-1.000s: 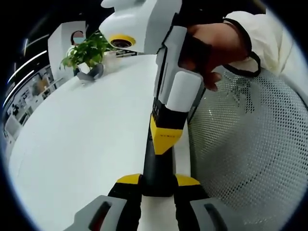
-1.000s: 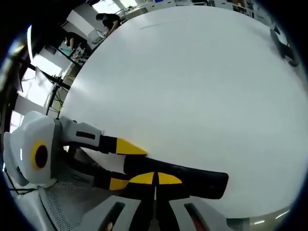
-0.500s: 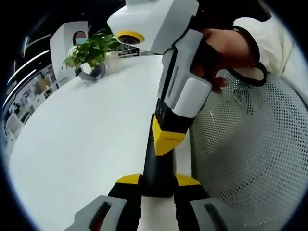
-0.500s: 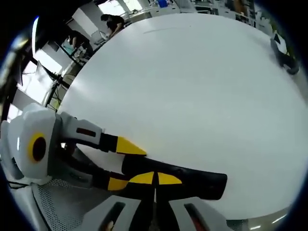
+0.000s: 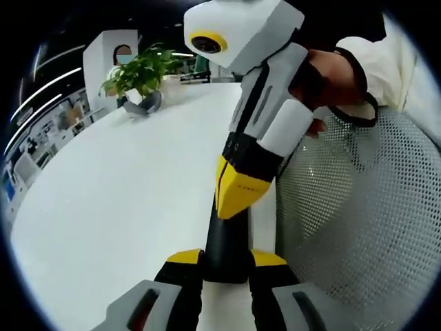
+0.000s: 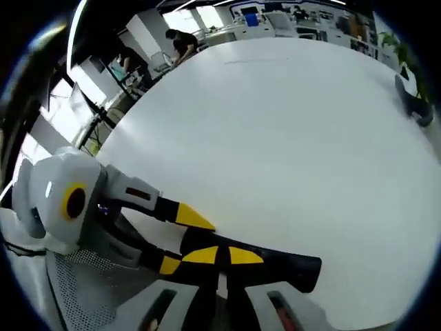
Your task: Press the specified remote control buttons in sequence, fully releasing each button before pressing the next.
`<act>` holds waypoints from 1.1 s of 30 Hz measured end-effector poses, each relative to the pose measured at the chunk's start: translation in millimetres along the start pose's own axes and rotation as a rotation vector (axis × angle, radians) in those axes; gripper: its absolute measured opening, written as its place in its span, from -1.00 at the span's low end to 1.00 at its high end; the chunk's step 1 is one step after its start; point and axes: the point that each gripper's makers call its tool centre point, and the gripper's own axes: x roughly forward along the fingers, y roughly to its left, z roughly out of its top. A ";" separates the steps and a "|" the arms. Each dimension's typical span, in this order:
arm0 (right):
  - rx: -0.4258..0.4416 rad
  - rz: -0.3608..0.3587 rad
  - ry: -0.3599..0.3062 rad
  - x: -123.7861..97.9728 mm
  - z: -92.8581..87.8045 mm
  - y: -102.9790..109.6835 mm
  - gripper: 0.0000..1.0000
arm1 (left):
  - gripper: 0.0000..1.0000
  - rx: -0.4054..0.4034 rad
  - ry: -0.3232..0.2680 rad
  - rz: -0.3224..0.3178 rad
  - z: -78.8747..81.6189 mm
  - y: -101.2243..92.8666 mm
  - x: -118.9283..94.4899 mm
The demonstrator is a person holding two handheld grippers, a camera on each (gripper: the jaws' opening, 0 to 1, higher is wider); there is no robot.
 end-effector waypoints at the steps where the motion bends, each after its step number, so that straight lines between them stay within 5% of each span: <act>1: -0.005 0.000 -0.042 -5.5 7.0 -0.7 -0.95 | -0.50 -0.005 -0.003 0.003 0.0 0.0 -0.2; 8: -0.050 0.009 -0.280 -54.4 44.7 -1.7 -0.66 | -0.50 -0.028 -0.003 0.032 0.2 -3.1 -0.1; 16: -0.078 -0.018 -0.469 -95.0 56.0 -8.0 0.05 | -0.50 -0.061 0.006 0.069 0.6 -4.6 -1.2; 23: -0.145 -0.088 -0.548 -113.6 49.4 -14.4 0.65 | -0.50 -0.075 0.011 0.080 0.6 -3.8 -0.8; 27: -0.196 -0.161 -0.570 -122.9 47.8 -22.5 0.77 | -0.50 -0.080 0.014 0.087 2.8 -3.7 1.3; 33: -0.184 -0.171 -0.587 -125.6 47.5 -29.5 0.78 | -0.50 -0.079 0.015 0.087 2.7 -3.6 1.1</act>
